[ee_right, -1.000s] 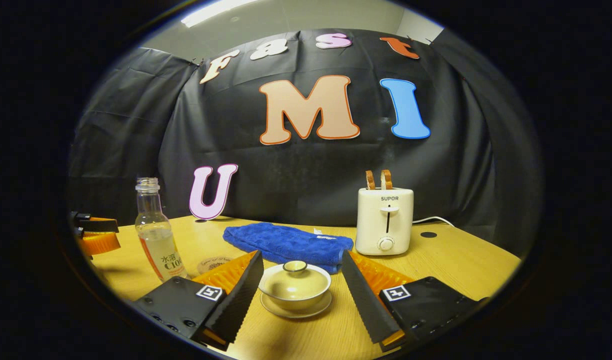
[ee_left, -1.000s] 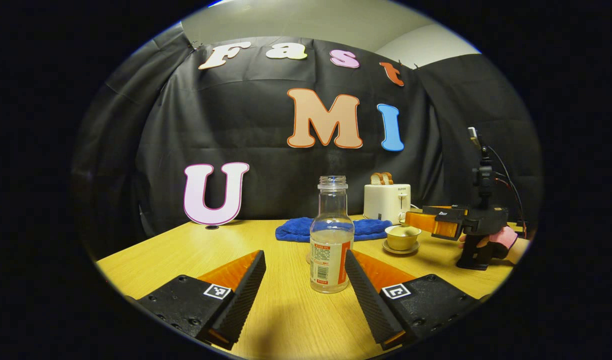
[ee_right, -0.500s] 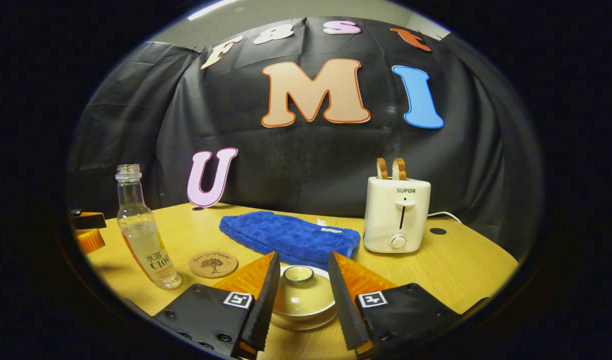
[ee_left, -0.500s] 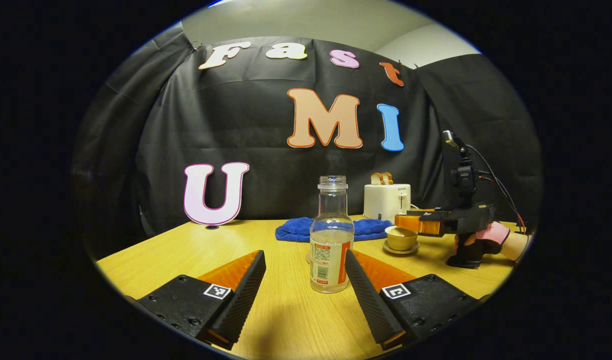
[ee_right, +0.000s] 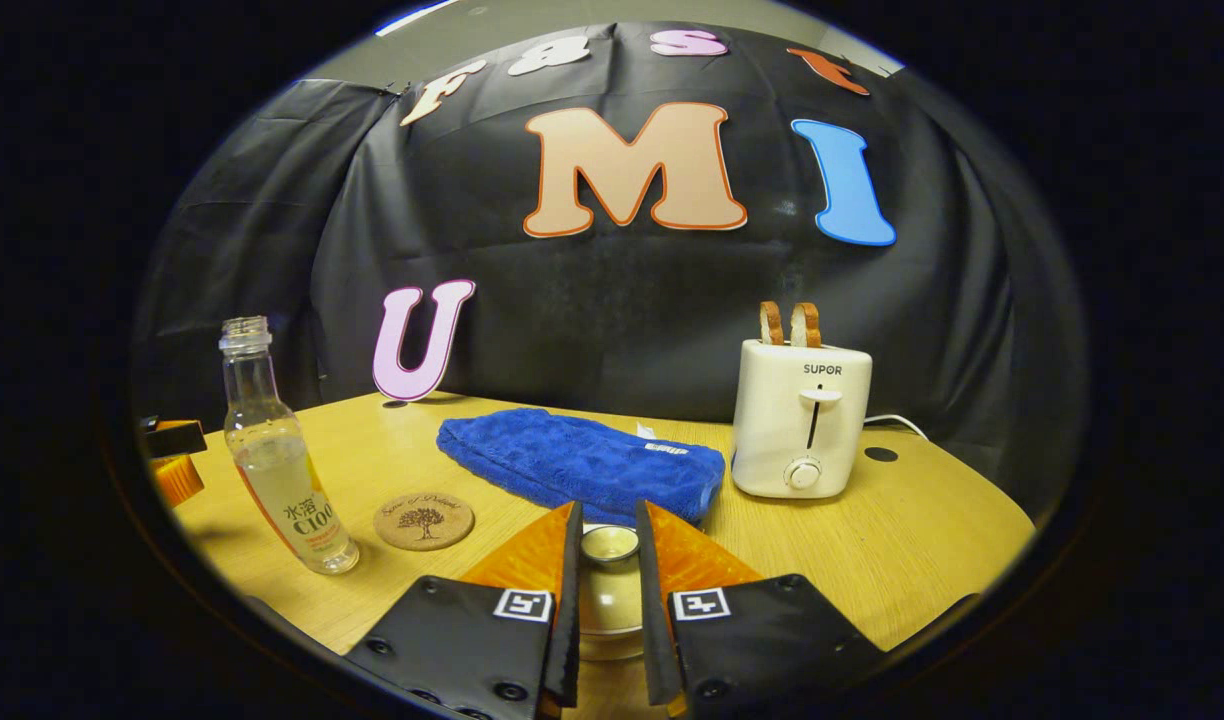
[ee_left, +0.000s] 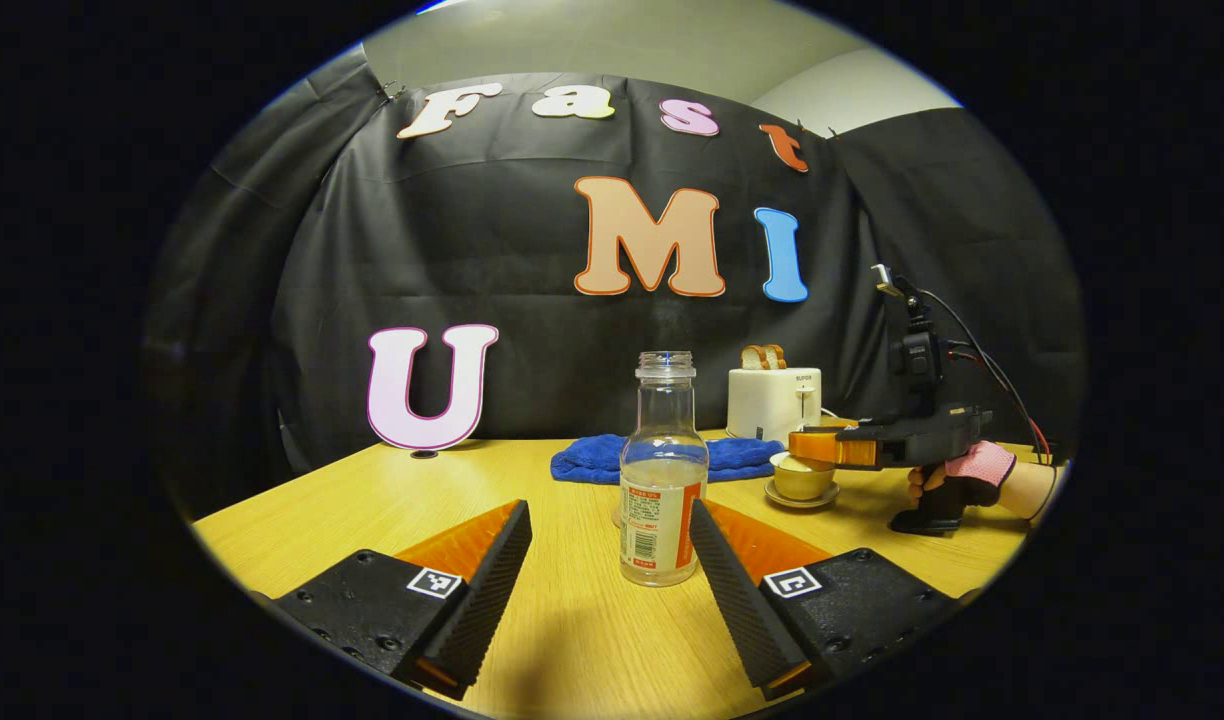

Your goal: Open the teacup lid with one hand, grasp the water bottle and pour water into the teacup with the other hand; after pouring, place the water bottle on the coaster and then close the teacup lid.

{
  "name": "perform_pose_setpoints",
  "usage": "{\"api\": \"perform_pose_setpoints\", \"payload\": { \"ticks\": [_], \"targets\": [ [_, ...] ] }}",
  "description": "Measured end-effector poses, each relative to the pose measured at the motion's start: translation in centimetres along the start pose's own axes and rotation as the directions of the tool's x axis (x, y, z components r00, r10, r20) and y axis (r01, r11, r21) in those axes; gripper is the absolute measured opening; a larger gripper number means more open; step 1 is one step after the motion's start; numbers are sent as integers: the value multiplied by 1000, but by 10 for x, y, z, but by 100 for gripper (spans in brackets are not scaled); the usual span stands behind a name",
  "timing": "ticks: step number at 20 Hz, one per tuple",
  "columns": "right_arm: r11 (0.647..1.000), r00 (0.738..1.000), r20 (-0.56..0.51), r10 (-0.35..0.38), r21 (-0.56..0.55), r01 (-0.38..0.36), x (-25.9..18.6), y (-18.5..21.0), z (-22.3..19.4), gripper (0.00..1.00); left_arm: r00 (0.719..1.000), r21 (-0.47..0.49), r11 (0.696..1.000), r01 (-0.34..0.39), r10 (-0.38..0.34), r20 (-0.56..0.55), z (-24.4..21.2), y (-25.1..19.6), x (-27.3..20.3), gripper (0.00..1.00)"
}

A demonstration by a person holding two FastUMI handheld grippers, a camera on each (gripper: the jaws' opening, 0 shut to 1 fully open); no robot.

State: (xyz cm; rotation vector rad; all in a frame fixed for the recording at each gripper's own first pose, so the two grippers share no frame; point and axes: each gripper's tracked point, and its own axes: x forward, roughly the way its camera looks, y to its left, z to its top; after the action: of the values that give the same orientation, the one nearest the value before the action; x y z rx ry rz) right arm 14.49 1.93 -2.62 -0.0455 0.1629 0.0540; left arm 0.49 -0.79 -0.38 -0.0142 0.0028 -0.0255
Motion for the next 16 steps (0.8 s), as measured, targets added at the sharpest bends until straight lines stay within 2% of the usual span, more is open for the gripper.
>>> {"api": "perform_pose_setpoints", "payload": {
  "ticks": [4,7,16],
  "targets": [
    [1000,998,65,9,-8,-8,-6,1,10,29,1000,0,1000,0,0,0,-1,0,0,93],
    [1000,994,106,2,27,-5,-15,-4,14,29,1000,0,1000,8,-8,2,-1,-2,0,93],
    [999,989,141,-35,46,29,-42,-13,16,29,997,-2,997,71,-71,1,-1,-15,6,93]
  ]
}}
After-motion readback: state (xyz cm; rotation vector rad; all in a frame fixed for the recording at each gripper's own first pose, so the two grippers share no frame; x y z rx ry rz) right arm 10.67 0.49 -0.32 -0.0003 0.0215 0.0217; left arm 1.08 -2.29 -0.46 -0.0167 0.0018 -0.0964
